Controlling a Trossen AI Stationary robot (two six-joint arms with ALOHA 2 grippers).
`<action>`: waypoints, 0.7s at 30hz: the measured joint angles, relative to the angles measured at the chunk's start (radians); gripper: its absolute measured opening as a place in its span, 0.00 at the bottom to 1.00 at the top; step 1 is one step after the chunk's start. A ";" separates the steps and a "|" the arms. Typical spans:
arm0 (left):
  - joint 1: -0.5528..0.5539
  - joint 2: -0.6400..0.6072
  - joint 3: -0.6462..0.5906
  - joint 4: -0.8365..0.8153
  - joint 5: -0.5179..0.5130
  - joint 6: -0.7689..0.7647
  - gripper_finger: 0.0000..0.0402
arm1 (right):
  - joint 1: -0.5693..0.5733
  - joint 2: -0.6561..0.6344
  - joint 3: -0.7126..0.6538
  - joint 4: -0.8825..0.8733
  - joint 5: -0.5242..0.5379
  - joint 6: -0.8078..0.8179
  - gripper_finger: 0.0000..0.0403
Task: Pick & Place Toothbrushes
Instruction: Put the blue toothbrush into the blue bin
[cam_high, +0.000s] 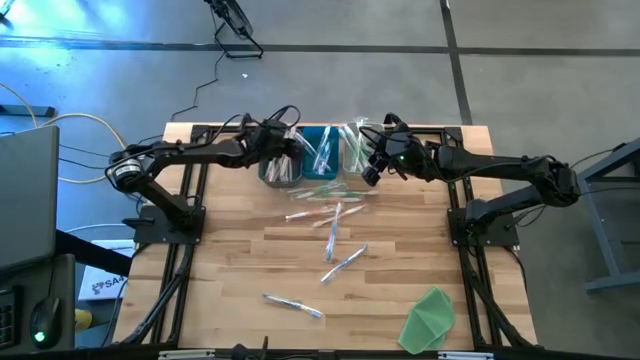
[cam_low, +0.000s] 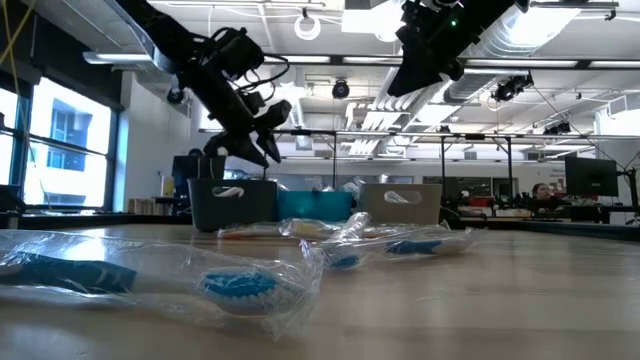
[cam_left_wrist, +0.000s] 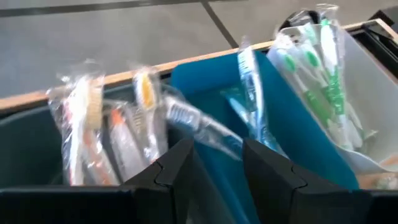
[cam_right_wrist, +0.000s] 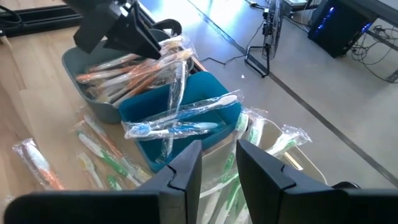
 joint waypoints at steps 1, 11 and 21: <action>0.000 -0.001 0.014 -0.020 0.000 0.005 0.33 | 0.000 0.000 0.000 0.000 -0.001 0.000 0.23; 0.000 -0.038 0.107 -0.165 0.014 0.050 0.33 | 0.000 0.000 0.000 0.000 -0.002 -0.024 0.23; -0.002 -0.051 0.107 -0.152 0.016 0.047 0.33 | 0.000 0.000 0.000 0.078 -0.001 -0.071 0.23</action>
